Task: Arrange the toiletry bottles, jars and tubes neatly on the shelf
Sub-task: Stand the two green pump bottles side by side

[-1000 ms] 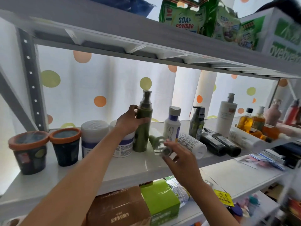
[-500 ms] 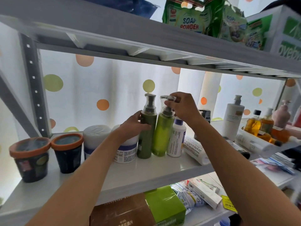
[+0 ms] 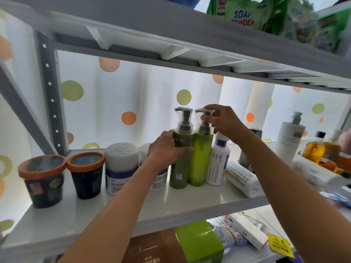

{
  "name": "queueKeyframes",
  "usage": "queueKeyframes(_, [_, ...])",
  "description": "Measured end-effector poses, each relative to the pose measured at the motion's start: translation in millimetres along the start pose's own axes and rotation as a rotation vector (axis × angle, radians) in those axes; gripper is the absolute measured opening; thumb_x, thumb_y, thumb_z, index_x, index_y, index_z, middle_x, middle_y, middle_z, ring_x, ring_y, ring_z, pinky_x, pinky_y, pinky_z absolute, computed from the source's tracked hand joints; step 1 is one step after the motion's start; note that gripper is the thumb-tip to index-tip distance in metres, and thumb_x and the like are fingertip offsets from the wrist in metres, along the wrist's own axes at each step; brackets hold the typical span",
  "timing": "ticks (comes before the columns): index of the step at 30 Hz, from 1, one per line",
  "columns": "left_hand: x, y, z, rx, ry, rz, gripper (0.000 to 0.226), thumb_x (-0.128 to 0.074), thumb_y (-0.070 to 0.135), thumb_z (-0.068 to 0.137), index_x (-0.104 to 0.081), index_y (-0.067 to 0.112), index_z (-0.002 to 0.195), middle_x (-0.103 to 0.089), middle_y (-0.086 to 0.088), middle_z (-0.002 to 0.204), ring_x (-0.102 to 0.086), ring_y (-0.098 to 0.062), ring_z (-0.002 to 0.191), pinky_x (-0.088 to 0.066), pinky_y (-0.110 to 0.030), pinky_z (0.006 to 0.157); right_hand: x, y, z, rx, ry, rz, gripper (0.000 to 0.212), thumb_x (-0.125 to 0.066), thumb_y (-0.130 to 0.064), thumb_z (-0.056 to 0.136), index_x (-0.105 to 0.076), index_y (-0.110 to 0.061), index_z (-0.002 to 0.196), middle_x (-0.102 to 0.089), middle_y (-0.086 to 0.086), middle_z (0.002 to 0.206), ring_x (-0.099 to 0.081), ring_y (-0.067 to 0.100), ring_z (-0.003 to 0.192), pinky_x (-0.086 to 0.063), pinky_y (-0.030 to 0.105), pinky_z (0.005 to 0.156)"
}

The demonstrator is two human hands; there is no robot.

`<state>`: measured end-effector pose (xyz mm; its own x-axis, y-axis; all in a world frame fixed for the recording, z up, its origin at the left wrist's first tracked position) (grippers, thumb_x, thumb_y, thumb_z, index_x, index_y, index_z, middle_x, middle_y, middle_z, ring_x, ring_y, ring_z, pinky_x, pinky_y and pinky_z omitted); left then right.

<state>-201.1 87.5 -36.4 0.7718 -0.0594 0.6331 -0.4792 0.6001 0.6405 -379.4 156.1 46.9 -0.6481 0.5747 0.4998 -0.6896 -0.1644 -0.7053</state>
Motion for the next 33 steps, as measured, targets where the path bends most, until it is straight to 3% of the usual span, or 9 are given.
queueKeyframes(3, [-3, 1, 0, 0.006, 0.048, 0.029, 0.057, -0.067, 0.065, 0.07, -0.05, 0.029, 0.11, -0.058, 0.009, 0.111, -0.055, -0.015, 0.094, -0.038, -0.032, 0.078, 0, 0, 0, 0.007, 0.001, 0.002, 0.025, -0.069, -0.015, 0.086, -0.064, -0.019, 0.111, -0.069, 0.009, 0.095, -0.06, 0.015, 0.067, -0.05, 0.026, 0.049])
queueKeyframes(12, [-12, 3, -2, 0.04, 0.154, 0.116, 0.066, -0.067, 0.071, 0.066, -0.046, 0.025, 0.109, -0.062, 0.007, 0.107, -0.062, -0.021, 0.094, -0.045, -0.036, 0.078, 1, -3, 1, 0.04, -0.013, -0.047, 0.015, -0.065, -0.013, 0.089, -0.064, -0.025, 0.098, -0.068, 0.01, 0.095, -0.056, 0.018, 0.064, -0.051, 0.029, 0.05])
queueKeyframes(15, [-15, 4, -1, 0.032, 0.167, 0.162, 0.071, -0.064, 0.072, 0.069, -0.044, 0.021, 0.113, -0.06, 0.003, 0.113, -0.061, -0.022, 0.094, -0.047, -0.037, 0.079, -1, 1, 2, 0.048, -0.01, -0.038, 0.017, -0.065, -0.015, 0.09, -0.062, -0.03, 0.098, -0.067, 0.006, 0.098, -0.06, 0.019, 0.074, -0.051, 0.028, 0.051])
queueKeyframes(20, [-13, 3, -2, -0.006, 0.161, 0.21, 0.068, -0.061, 0.072, 0.072, -0.043, 0.019, 0.112, -0.059, 0.002, 0.112, -0.06, -0.022, 0.095, -0.044, -0.035, 0.076, -7, 8, 4, 0.07, 0.018, -0.032, 0.021, -0.065, -0.02, 0.091, -0.059, -0.034, 0.107, -0.063, -0.01, 0.094, -0.062, 0.013, 0.086, -0.054, 0.032, 0.071])
queueKeyframes(24, [-14, 2, -3, -0.044, 0.192, 0.246, 0.066, -0.059, 0.073, 0.072, -0.043, 0.019, 0.107, -0.059, 0.001, 0.107, -0.057, -0.021, 0.096, -0.039, -0.032, 0.073, -9, 10, 2, 0.03, 0.032, -0.073, 0.036, -0.064, -0.028, 0.092, -0.058, -0.028, 0.127, -0.061, -0.001, 0.106, -0.06, 0.018, 0.096, -0.054, 0.039, 0.082])
queueKeyframes(26, [-14, 2, -3, -0.064, 0.202, 0.263, 0.071, -0.058, 0.074, 0.072, -0.043, 0.018, 0.113, -0.057, 0.0, 0.114, -0.054, -0.02, 0.102, -0.042, -0.033, 0.077, -12, 9, -2, 0.015, 0.079, -0.154, 0.045, -0.063, -0.035, 0.092, -0.052, -0.027, 0.135, -0.057, -0.002, 0.108, -0.057, 0.018, 0.099, -0.049, 0.036, 0.086])
queueKeyframes(29, [-12, -1, -9, -0.153, 0.218, 0.263, 0.086, -0.063, 0.067, 0.074, -0.034, 0.014, 0.135, -0.047, -0.004, 0.135, -0.045, -0.021, 0.123, -0.043, -0.035, 0.095, -11, 5, -15, 0.02, 0.16, -0.216, 0.052, -0.062, -0.039, 0.092, -0.045, -0.026, 0.14, -0.059, -0.003, 0.11, -0.058, 0.015, 0.097, -0.04, 0.026, 0.08])
queueKeyframes(31, [-9, -3, -17, -0.247, 0.305, 0.225, 0.089, -0.068, 0.059, 0.075, -0.032, 0.011, 0.14, -0.044, -0.007, 0.139, -0.042, -0.024, 0.128, -0.04, -0.036, 0.102, -8, 3, -26, 0.041, 0.202, -0.237, 0.05, -0.061, -0.039, 0.092, -0.046, -0.025, 0.138, -0.062, -0.002, 0.11, -0.062, 0.015, 0.089, -0.044, 0.026, 0.077])
queueKeyframes(33, [-5, -5, -27, -0.337, 0.421, 0.166, 0.081, -0.073, 0.051, 0.075, -0.041, 0.007, 0.134, -0.05, -0.011, 0.131, -0.048, -0.027, 0.122, -0.043, -0.038, 0.1, -5, 3, -39, 0.083, 0.24, -0.317, 0.044, -0.06, -0.037, 0.093, -0.049, -0.024, 0.134, -0.062, -0.003, 0.11, -0.063, 0.014, 0.084, -0.049, 0.029, 0.077])
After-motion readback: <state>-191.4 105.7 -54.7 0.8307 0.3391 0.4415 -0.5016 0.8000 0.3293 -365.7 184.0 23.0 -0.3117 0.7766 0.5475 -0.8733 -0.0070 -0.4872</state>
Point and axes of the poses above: each hand's wrist, its own z-axis towards the middle knuckle, its own x-axis out of the back of the hand, y = z × x, the point moved 1 cm from there along z, towards the middle knuckle
